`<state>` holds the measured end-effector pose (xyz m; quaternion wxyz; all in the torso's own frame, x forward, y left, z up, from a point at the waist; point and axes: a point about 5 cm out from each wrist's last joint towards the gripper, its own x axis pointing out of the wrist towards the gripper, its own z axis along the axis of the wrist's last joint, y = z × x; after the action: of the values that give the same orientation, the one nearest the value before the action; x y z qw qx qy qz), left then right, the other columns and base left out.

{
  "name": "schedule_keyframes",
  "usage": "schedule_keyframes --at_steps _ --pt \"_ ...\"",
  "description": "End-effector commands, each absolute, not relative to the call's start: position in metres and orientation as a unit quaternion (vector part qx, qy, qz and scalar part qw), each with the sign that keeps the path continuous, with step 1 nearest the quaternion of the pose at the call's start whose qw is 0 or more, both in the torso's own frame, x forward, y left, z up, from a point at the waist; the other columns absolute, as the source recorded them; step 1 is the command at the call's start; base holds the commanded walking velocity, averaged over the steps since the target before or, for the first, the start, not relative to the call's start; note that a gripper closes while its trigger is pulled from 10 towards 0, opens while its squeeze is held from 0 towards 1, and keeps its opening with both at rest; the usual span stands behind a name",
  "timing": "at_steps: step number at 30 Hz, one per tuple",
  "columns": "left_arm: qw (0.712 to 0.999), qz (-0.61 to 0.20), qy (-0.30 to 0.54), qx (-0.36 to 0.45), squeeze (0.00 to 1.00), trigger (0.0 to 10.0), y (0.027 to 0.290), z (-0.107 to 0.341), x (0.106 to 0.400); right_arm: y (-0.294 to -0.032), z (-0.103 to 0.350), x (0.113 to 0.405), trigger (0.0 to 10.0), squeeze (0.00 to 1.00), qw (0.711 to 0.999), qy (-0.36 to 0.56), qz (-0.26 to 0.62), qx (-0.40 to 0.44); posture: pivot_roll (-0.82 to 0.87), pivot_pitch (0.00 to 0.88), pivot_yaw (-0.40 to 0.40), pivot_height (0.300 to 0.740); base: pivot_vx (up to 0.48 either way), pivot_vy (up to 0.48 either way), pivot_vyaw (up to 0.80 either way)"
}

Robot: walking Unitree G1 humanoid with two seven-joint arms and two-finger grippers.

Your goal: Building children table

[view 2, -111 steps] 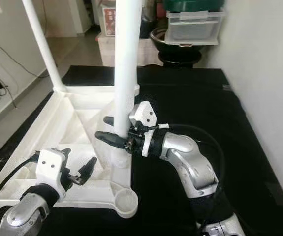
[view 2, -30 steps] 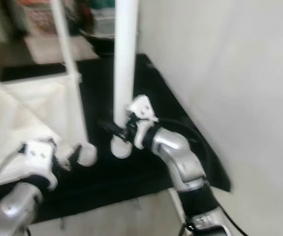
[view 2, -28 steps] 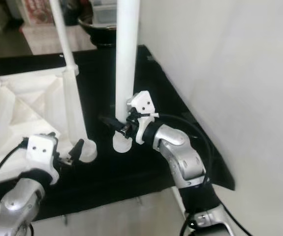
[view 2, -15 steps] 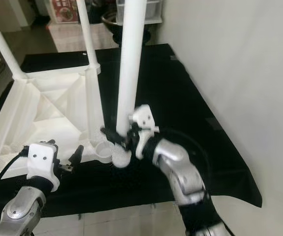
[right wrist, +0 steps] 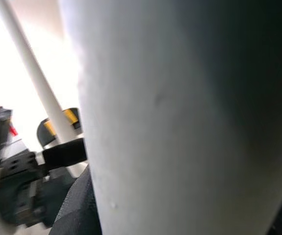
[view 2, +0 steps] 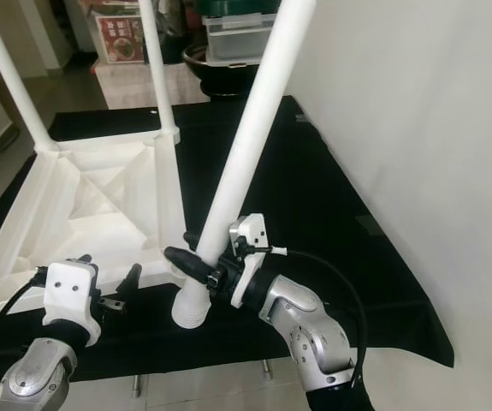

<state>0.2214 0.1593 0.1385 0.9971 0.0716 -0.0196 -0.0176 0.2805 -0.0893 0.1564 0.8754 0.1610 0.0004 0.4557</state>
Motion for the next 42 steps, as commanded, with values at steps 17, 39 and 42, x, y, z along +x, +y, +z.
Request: schedule_keyframes --at_steps 17,39,42 --pt "0.996 -0.011 -0.011 0.084 0.0 10.0 0.153 0.129 0.212 -0.09 0.156 0.293 10.0 0.0 0.888 0.007 0.42 0.185 -0.07 0.042 0.037 0.74 0.0 0.0 0.0" --pt "0.995 -0.002 -0.024 0.097 0.0 10.0 0.155 0.13 0.215 -0.088 0.153 0.297 10.0 0.0 0.887 0.019 0.42 0.19 -0.07 0.045 0.038 0.74 0.0 0.0 0.0" --pt "0.995 0.0 -0.025 0.096 0.0 10.0 0.155 0.13 0.215 -0.087 0.153 0.297 10.0 0.0 0.887 0.02 0.421 0.19 -0.07 0.046 0.037 0.74 0.0 0.0 0.0"
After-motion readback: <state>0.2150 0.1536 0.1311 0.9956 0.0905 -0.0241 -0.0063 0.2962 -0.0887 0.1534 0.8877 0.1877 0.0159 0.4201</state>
